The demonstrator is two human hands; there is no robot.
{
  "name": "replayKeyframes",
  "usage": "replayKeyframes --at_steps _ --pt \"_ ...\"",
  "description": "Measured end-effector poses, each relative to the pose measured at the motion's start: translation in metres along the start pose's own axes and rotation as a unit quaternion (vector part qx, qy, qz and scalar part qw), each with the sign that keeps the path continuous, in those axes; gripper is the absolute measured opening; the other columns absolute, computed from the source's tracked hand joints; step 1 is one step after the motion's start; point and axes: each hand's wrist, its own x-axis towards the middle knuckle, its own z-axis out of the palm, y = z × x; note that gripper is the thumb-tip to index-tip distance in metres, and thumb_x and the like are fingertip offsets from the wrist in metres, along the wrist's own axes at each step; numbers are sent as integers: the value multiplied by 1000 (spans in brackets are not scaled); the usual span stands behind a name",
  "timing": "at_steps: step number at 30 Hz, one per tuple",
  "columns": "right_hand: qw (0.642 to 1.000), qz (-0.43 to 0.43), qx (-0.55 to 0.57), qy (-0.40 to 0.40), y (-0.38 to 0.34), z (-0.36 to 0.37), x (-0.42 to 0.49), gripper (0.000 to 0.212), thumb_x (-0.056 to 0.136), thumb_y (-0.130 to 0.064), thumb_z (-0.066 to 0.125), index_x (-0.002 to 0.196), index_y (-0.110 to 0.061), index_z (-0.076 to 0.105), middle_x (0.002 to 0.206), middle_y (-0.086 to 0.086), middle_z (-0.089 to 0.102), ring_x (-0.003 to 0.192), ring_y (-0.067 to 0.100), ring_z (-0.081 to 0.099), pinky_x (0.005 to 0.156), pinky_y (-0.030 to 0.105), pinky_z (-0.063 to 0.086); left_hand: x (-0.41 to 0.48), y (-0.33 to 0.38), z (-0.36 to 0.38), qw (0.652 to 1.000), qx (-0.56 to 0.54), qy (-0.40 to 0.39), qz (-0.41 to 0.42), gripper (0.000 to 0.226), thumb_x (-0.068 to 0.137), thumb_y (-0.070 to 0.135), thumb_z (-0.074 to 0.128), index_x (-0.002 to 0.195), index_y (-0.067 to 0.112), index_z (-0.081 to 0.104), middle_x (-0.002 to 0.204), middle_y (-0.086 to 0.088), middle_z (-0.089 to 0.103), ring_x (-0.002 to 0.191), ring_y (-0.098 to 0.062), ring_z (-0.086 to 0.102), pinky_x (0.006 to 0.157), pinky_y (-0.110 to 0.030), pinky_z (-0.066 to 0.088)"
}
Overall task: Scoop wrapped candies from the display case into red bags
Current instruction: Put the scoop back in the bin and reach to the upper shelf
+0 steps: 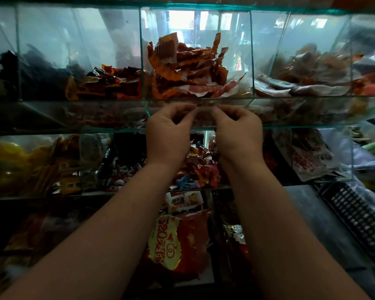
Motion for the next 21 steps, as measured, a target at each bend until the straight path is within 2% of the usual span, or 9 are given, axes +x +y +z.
replayKeyframes --at_steps 5,9,12,14,16,18,20,21 --pt "982 95 144 -76 -18 -10 0 7 95 -7 67 96 -7 73 84 8 78 67 15 75 55 22 56 -1 4 -2 1000 -7 -21 -10 10 92 21 76 100 16 78 90 10 75 85 1 71 72 -15 56" --pt "973 113 179 -92 -16 -22 -4 22 92 0 64 113 -4 71 76 8 74 56 10 64 49 23 48 -8 5 -12 997 38 -59 -10 3 92 25 76 94 25 75 86 11 74 82 1 70 68 -16 57" --pt "981 110 114 -110 -4 -36 -13 26 93 -4 63 117 -16 67 66 9 72 49 11 59 43 21 42 -25 5 -23 994 61 -85 -17 8 91 27 77 92 33 72 81 12 74 77 1 71 65 -17 58" --pt "989 89 18 -117 6 -49 -20 14 96 -16 65 109 -17 70 62 7 72 45 10 59 40 20 41 -46 4 -34 994 35 -100 -41 17 92 30 76 101 40 67 85 15 76 77 0 73 65 -19 60" --pt "990 49 -67 -112 22 -64 -31 11 97 -27 66 101 -19 74 66 3 74 48 7 62 42 17 44 -72 -4 -47 993 2 -94 -75 31 93 34 74 113 50 56 97 18 76 82 -6 75 68 -21 61" --pt "987 19 -128 -96 44 -77 -41 9 96 -30 68 90 -28 75 73 -7 76 55 1 66 49 14 49 -95 -19 -62 988 -24 -67 -136 38 93 32 73 120 47 52 102 16 76 79 -11 76 66 -19 59" --pt "975 27 -207 -76 71 -86 -47 11 92 -33 73 81 -35 73 76 -14 76 65 0 70 58 24 58 -112 -40 -74 977 0 -50 -208 35 94 30 72 123 36 54 95 13 76 73 -11 75 59 -19 57" --pt "965 37 -250 -69 86 -89 -49 10 91 -33 74 81 -35 72 74 -11 75 67 2 71 63 32 62 -119 -51 -79 972 35 -45 -228 30 94 30 71 120 33 56 90 15 75 71 -8 73 56 -19 56"
